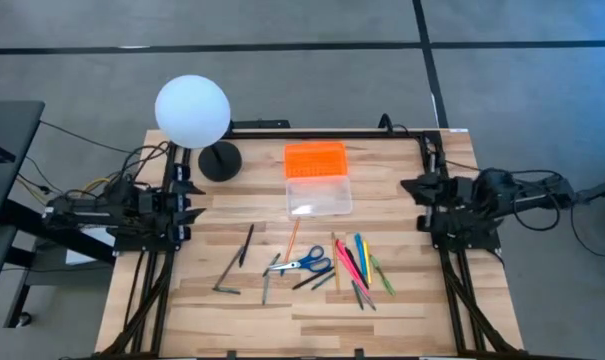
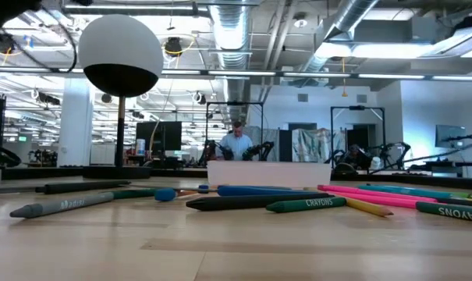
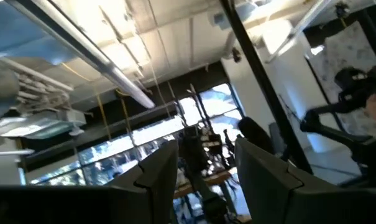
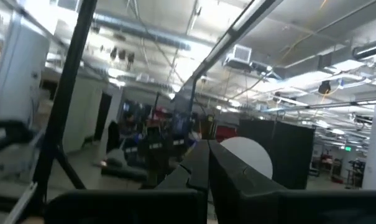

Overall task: Pick & place school supplies into a supply box
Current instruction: Put the gray pen into the orange supply box

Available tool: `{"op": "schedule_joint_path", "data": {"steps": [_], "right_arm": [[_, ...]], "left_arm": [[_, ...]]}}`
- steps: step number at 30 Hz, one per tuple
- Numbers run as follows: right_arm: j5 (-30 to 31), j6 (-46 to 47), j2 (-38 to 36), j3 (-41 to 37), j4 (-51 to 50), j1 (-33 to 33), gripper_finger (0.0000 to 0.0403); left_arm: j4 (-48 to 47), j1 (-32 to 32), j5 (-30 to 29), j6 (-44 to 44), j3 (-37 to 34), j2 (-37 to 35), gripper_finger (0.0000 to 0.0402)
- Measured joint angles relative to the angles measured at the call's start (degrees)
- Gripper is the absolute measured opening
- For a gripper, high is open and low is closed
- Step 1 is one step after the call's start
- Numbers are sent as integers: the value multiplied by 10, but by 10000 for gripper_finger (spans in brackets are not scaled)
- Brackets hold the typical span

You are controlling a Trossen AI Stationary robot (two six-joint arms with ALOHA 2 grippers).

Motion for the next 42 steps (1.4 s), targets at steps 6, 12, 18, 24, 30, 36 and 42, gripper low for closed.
{"op": "schedule_joint_path", "data": {"steps": [6, 12, 18, 24, 30, 36, 42], "right_arm": [[26, -58, 139, 79, -38, 16, 0], [258, -102, 245, 140, -158, 95, 0], [412, -69, 300, 146, -201, 204, 0], [569, 59, 346, 146, -263, 312, 0], [668, 195, 405, 146, -318, 384, 0], [729, 292, 469, 146, -326, 411, 0], [786, 296, 501, 146, -335, 402, 0]], "left_arm": [[-41, -23, 28, 3, 106, 185, 155], [-322, -110, -115, -19, 264, 365, 155], [-527, -244, -374, -130, 372, 521, 155], [-678, -360, -547, -331, 423, 637, 155], [-829, -425, -556, -598, 438, 726, 155], [-970, -441, -426, -837, 459, 780, 155], [-942, -446, -387, -868, 453, 787, 155]]}}
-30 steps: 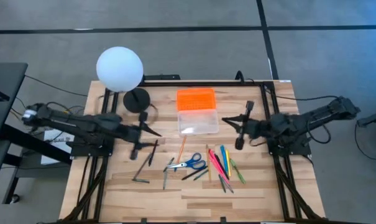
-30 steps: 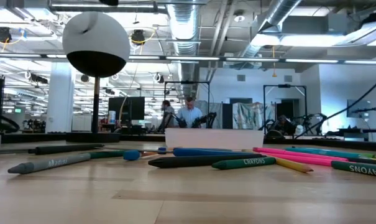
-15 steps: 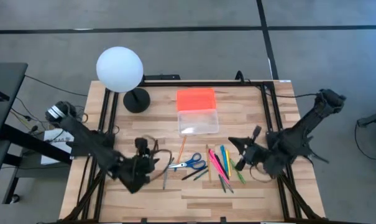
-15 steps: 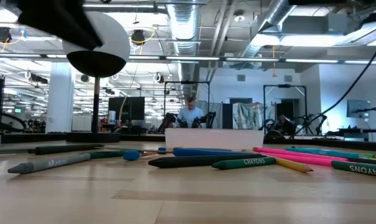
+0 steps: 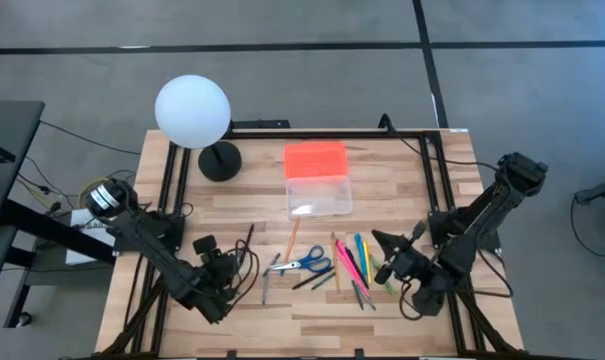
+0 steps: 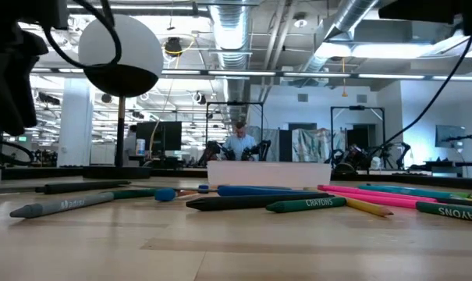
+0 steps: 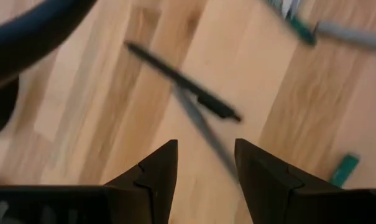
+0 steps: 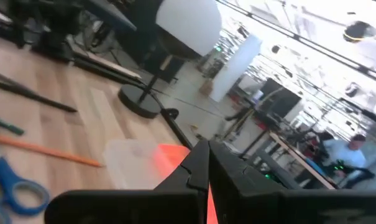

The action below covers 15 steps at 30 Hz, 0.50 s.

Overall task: Pick & place school supplies into a supply box
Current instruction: Put the gray pen into the orange supply box

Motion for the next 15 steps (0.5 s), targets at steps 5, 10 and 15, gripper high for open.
{"op": "schedule_joint_path", "data": {"steps": [5, 10, 15], "right_arm": [[-6, 9, -13, 0, 0, -6, 0], [-8, 9, -13, 0, 0, -1, 0], [-12, 13, -13, 0, 0, -1, 0]], "left_arm": [[54, -9, -26, -25, -34, -14, 155], [102, -8, -5, -59, -87, -14, 156], [173, -7, 1, -82, -145, -20, 156]]}}
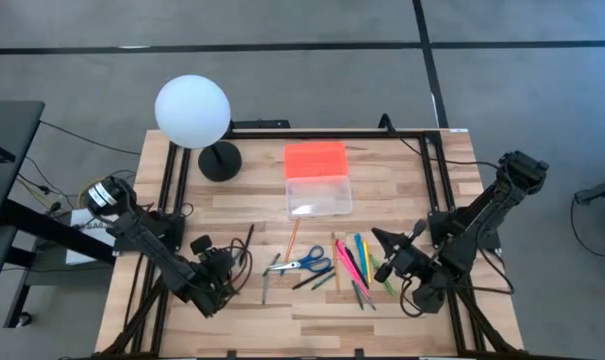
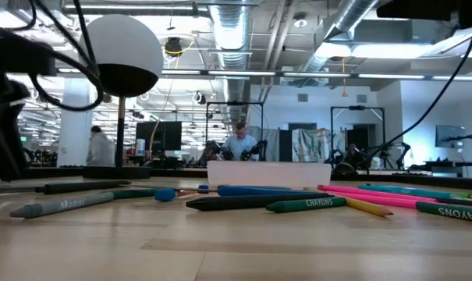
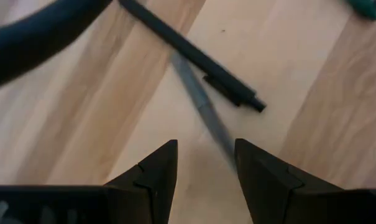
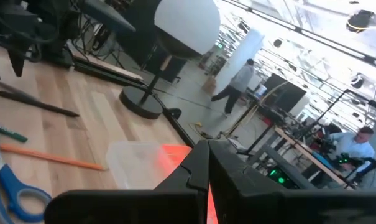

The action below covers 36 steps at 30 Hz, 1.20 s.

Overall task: Pick & place school supplies into a supply box
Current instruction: Put the gray pen into the orange supply box

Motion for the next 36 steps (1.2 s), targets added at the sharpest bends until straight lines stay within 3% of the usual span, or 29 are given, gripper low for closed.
{"op": "schedule_joint_path", "data": {"steps": [6, 18, 22, 30, 36], "right_arm": [[-12, 0, 0, 0, 0, 0, 0], [-32, 0, 0, 0, -10, -1, 0], [-32, 0, 0, 0, -11, -2, 0], [-39, 0, 0, 0, -10, -2, 0], [-40, 0, 0, 0, -10, -2, 0]], "left_arm": [[123, 0, -9, 8, -59, -32, 156], [165, 0, 9, -39, -110, -40, 154], [164, 12, 27, -39, -110, -41, 125], [163, 36, 51, -20, -108, -41, 16], [163, 40, 55, 1, -108, -42, 25]]}}
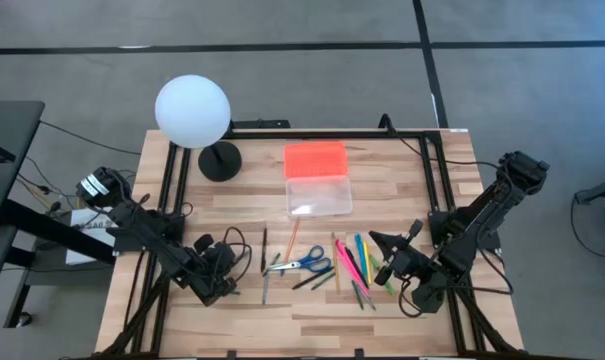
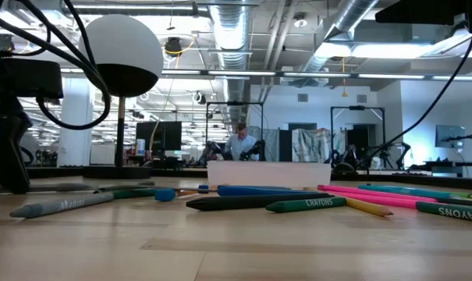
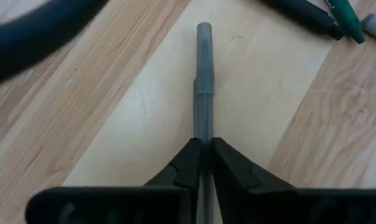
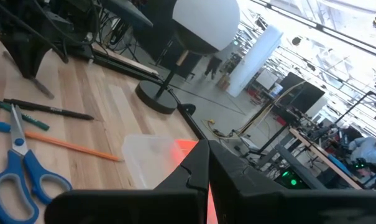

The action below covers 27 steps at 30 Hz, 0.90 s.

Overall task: Pick & place school supplies into a supply box
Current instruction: Put the gray pen into the orange supply box

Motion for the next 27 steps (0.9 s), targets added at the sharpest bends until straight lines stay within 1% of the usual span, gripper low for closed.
{"op": "schedule_joint_path", "data": {"steps": [3, 6, 9, 15, 17, 21, 23, 27], "right_arm": [[0, 0, 0, 0, 0, 0, 0], [-1, 0, 0, 0, 0, 0, 0], [-1, 0, 0, 0, 0, 0, 0], [-1, 0, 0, 0, -2, 0, 0], [-1, 0, 0, 0, -2, 0, 0], [-1, 0, 0, 0, -3, 0, 0], [-1, 0, 0, 0, -3, 0, 0], [-1, 0, 0, 0, -4, 0, 0]], "left_arm": [[-2, 0, 0, 2, 0, 0, 23], [-4, 0, -1, 6, 0, 0, 10], [-12, 0, -3, 18, 5, 1, 9], [-105, 3, -11, 81, 60, 9, 5], [-141, 5, -24, 100, 76, 9, 5], [-163, 14, -61, 120, 102, 7, 5], [-166, 22, -72, 140, 106, 7, 5], [-155, 47, -117, 192, 119, 7, 5]]}}
